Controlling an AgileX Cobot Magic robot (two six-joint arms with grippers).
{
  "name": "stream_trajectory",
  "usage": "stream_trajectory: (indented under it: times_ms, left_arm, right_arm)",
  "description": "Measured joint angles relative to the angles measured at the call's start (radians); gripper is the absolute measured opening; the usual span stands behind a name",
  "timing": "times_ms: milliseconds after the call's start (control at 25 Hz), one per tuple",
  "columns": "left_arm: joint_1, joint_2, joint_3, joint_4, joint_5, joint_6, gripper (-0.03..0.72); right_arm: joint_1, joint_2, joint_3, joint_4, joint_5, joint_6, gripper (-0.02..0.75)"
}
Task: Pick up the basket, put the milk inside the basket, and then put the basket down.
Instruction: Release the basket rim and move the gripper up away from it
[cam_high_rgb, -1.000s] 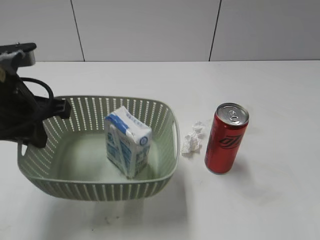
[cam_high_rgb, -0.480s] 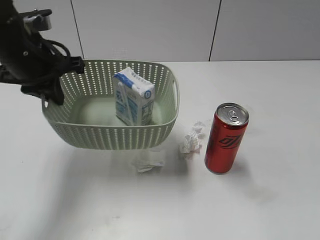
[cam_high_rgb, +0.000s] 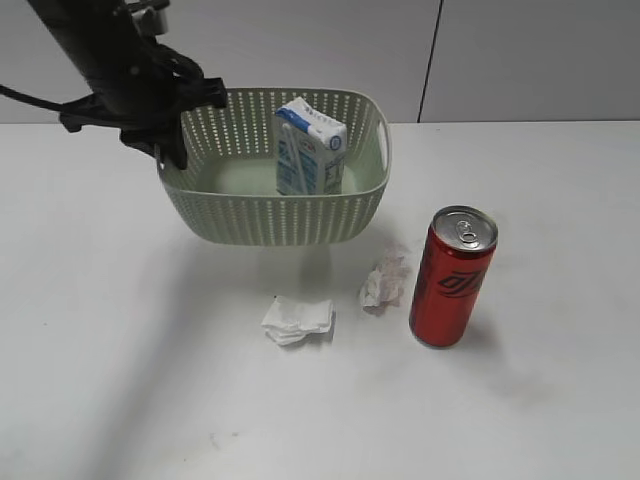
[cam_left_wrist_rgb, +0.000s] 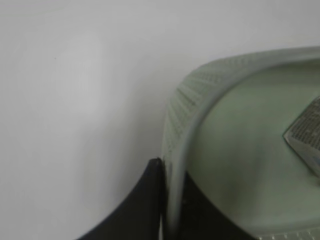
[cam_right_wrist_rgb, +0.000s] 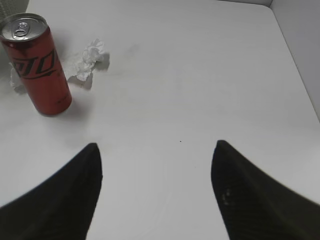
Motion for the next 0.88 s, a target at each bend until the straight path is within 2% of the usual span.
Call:
stream_trajectory:
  times_ms: [320,880]
  left_arm:
    - [0.015,0.145,-0.115,-0.026,0.004,0.003,0.007]
    - [0.034,0.234,-0.121,-0.062,-0.018,0.03,0.007]
  right_arm:
    - [0.0,0.0,0.001,0.001,-0.003,0.0,0.538]
    - [0.0,0.0,0.001,0.002,-0.003,0.0,0.538]
